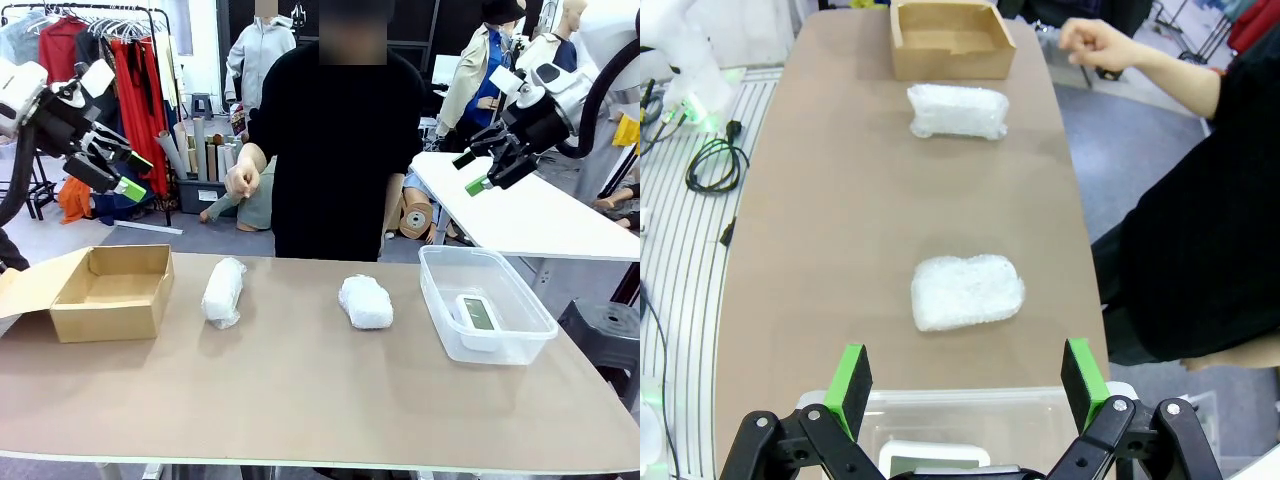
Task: Separate and place wrapped and unwrapped clocks.
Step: Pick up the Digital clock indicated by the person.
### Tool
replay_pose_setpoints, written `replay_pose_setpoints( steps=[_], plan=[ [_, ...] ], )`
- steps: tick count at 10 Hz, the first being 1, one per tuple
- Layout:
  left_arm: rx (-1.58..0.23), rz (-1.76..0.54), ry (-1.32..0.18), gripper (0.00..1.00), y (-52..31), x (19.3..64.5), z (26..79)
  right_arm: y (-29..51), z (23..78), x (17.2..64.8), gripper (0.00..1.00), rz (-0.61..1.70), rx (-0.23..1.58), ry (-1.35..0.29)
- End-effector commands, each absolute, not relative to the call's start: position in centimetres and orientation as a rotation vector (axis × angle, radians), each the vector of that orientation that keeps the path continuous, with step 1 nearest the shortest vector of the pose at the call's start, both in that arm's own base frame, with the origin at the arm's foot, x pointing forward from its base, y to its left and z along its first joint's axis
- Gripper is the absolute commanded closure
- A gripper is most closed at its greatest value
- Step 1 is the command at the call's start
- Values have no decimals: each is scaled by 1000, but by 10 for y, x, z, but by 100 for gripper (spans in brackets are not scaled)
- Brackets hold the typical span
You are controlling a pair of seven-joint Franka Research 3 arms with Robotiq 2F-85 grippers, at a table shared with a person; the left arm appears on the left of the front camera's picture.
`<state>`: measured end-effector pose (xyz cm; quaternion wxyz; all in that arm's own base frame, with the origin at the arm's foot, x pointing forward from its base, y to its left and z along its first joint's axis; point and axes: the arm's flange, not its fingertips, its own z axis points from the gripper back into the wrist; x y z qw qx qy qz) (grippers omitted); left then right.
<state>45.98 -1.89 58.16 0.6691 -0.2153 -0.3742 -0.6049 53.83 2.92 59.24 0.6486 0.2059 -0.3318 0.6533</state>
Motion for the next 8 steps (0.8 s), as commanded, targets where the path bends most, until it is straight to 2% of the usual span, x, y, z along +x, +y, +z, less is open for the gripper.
replay_pose_setpoints(
  steps=[1,8],
  plan=[
    [-494,-1365,-848,0,-18,460,582,29,593,538,0,1486,469,-754],
    [-494,-1365,-848,0,-18,460,582,29,593,538,0,1486,469,-754]
  ],
)
